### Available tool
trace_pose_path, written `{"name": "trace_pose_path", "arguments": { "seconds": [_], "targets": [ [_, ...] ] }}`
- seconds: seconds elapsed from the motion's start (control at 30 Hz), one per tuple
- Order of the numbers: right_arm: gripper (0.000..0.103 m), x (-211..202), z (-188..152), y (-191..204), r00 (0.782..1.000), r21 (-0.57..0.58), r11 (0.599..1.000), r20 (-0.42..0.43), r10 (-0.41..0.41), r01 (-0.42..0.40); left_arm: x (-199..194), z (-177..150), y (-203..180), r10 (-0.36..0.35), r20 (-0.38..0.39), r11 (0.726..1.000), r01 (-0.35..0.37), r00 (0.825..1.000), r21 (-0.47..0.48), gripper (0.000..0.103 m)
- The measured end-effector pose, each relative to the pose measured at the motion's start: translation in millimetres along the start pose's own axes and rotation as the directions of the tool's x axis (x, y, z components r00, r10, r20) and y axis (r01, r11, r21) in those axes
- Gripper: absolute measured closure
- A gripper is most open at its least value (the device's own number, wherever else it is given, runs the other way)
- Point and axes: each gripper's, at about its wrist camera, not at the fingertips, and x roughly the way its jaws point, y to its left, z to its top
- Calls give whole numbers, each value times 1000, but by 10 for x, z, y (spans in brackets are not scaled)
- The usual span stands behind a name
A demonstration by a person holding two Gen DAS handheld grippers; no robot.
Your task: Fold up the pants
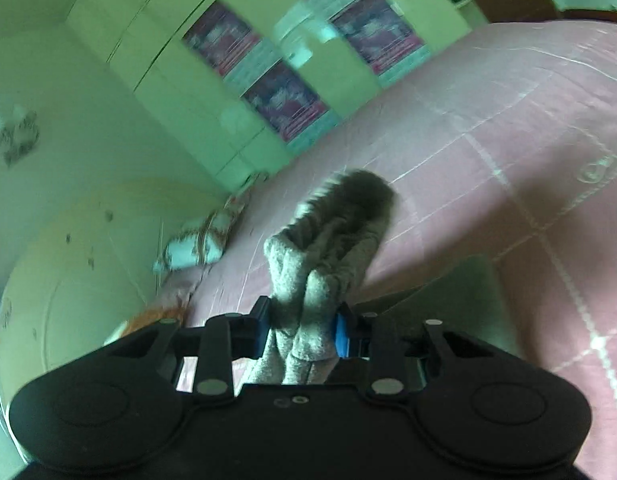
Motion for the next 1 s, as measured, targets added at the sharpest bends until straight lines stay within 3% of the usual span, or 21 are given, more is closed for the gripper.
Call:
{"name": "trace_pose_path", "arguments": {
  "seconds": [0.07, 0.1, 0.13, 0.17, 0.27, 0.37, 0.47, 0.53, 0.57, 0.67, 0.77, 0.9, 1.0],
  "targets": [
    [79, 241, -138, -441, 990, 62, 991, -92, -110, 116, 38, -25, -3, 17, -22, 1000, -17, 1000, -8, 34],
    [77, 397, -229, -667, 969, 105, 978, -187, -160, 182, 47, -31, 11, 14, -30, 1000, -15, 999, -17, 34],
    [76, 454, -329, -872, 966, 165, 972, -225, -127, 167, 43, -33, 26, 13, -31, 1000, -13, 999, -26, 34],
    [77, 395, -350, -910, 977, 171, 978, -196, -86, 121, 35, -32, 41, 10, -34, 999, -11, 999, -33, 34],
    [76, 278, -314, -794, 983, 108, 990, -169, -77, 96, 19, -49, 67, 11, -25, 999, -12, 1000, -47, 34],
    [76, 154, -286, -586, 993, -5, 1000, -118, -23, 23, 30, -60, 81, 19, -30, 998, -21, 999, -52, 33],
    [75, 319, -282, -820, 971, 48, 991, -208, -116, 128, 6, -49, 74, 9, -42, 999, -11, 999, -51, 32],
    [71, 166, -234, -906, 976, 123, 989, -210, -60, 87, -91, -19, 80, 11, -39, 999, -13, 999, -46, 32],
    [66, 19, -205, -880, 981, 110, 990, -180, -72, 93, -186, 1, 109, 6, -16, 998, -7, 1000, -61, 32],
    [71, -373, -78, -799, 985, -2, 987, -64, -158, 158, -359, 130, 126, 15, 56, 997, -11, 998, -75, 32],
    [78, -404, 100, -529, 993, -135, 984, -11, -115, 112, -226, 478, -59, -51, 109, 997, 57, 993, -50, 32],
    [78, 56, 148, -87, 996, -308, 949, -38, -77, 62, 222, 865, -452, -124, 95, 992, 123, 988, 16, 32],
    [80, 431, 31, -68, 975, -405, 909, -146, -170, 98, 562, 818, -605, -157, 8, 987, 157, 987, 44, 32]
  ]
}}
